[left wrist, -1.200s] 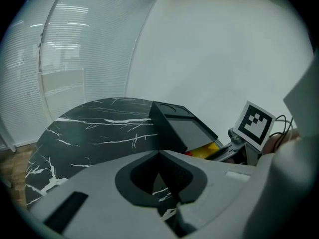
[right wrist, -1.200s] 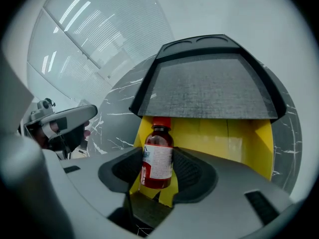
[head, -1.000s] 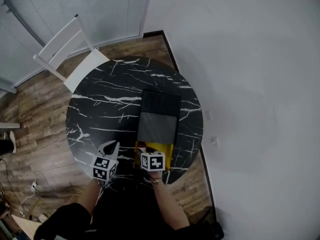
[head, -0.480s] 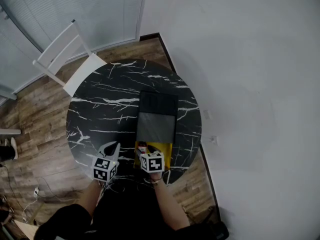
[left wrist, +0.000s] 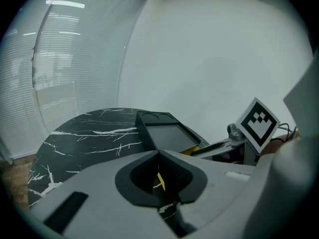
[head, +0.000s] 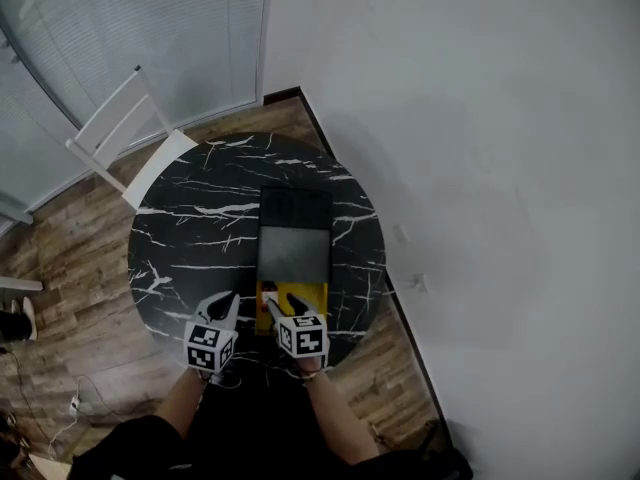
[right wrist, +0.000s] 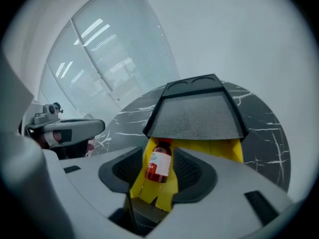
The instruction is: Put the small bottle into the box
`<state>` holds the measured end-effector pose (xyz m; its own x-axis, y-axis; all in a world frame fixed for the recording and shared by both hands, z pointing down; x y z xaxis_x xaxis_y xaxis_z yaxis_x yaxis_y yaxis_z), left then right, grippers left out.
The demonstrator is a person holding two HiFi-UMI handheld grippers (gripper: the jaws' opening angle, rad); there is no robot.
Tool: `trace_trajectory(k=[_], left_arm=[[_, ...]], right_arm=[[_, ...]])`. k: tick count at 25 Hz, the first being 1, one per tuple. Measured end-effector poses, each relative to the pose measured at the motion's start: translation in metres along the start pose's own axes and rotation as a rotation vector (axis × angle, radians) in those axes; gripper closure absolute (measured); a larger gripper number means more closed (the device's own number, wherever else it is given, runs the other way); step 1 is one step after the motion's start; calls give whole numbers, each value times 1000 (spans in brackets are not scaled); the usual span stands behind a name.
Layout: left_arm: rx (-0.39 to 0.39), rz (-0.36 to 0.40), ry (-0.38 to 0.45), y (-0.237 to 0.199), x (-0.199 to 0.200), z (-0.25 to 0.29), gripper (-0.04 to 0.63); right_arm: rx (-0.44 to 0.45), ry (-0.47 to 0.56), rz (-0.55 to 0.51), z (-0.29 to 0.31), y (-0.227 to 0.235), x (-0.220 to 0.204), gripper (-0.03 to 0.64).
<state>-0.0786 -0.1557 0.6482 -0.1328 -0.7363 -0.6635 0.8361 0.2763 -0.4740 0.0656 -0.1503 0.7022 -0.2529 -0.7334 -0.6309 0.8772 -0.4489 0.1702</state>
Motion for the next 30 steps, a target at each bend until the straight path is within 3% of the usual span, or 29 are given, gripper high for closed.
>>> trace_trajectory(k=[2, 5, 14, 21, 30], left_arm=[[-2, 11, 14, 12, -2, -5, 598], [-8, 26, 32, 28, -3, -12, 598], [-47, 34, 135, 88, -2, -49, 598], [-57, 103, 217, 131, 0, -79, 598], [-96, 198, 394, 187, 32, -131, 598]], right_arm=[[-52, 68, -22, -20, 5, 4, 552], [-98, 160, -60, -47, 9, 9, 613], [-201, 305, -151, -135, 8, 12, 621], [-274, 471, -190, -209, 1, 23, 622], [-353, 714, -294, -299, -20, 62, 623]])
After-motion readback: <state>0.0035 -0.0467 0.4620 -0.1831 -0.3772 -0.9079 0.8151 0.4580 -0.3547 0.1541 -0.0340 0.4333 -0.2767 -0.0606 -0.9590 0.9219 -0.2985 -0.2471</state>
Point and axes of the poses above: the fingertips, and each gripper's own axes: z forward along the fingers, y to its right, x out of its top, the point moved 4 cm from there along -z, backward along the fingers, and after that the axes turned 15 degrees about -z, right-handed, at the moved point
